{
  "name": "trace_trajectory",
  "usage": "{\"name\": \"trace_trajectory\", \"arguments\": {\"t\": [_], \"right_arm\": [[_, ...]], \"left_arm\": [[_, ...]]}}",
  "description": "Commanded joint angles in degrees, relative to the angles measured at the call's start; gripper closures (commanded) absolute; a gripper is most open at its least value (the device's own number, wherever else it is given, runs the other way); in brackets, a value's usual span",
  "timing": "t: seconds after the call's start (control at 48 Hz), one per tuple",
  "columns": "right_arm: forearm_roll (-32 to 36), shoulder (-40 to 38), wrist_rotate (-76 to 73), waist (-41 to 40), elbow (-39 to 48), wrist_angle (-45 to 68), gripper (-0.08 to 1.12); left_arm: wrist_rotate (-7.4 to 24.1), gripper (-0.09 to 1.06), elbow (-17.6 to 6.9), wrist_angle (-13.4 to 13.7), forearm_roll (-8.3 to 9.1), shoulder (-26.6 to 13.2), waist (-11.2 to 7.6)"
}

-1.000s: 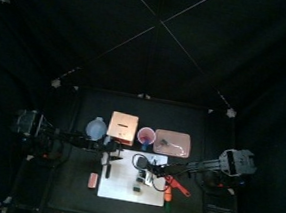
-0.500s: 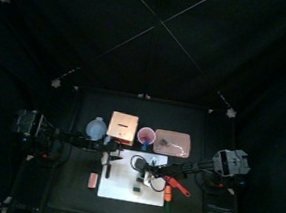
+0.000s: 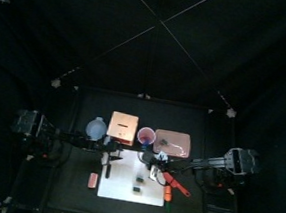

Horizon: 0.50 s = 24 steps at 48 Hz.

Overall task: Place sushi on board then cut the sushi with the knife then place the pieces on the plate
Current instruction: Place the 4 sushi pieces on the plate

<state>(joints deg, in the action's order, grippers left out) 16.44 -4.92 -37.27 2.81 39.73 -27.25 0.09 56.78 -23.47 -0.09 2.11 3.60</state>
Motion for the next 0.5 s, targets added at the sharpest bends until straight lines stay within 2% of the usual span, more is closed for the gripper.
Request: {"name": "trace_trajectory", "arguments": {"t": [0.021, 0.25, 0.5], "right_arm": [[0.09, -6.33, 0.09, -3.87, 1.41, -3.69, 0.45], [0.79, -13.45, 0.09, -15.12, 5.8, -6.06, 0.45], [1.41, -14.94, 0.26, -25.05, 9.67, -5.27, 0.45]], "left_arm": [[0.09, 0.13, -0.88, -0.18, 0.0, 0.18, -0.09], [0.0, 0.13, -0.88, -0.18, 0.0, 0.09, 0.0], [0.09, 0.13, -0.97, -0.18, 0.0, 0.0, 0.09]]}}
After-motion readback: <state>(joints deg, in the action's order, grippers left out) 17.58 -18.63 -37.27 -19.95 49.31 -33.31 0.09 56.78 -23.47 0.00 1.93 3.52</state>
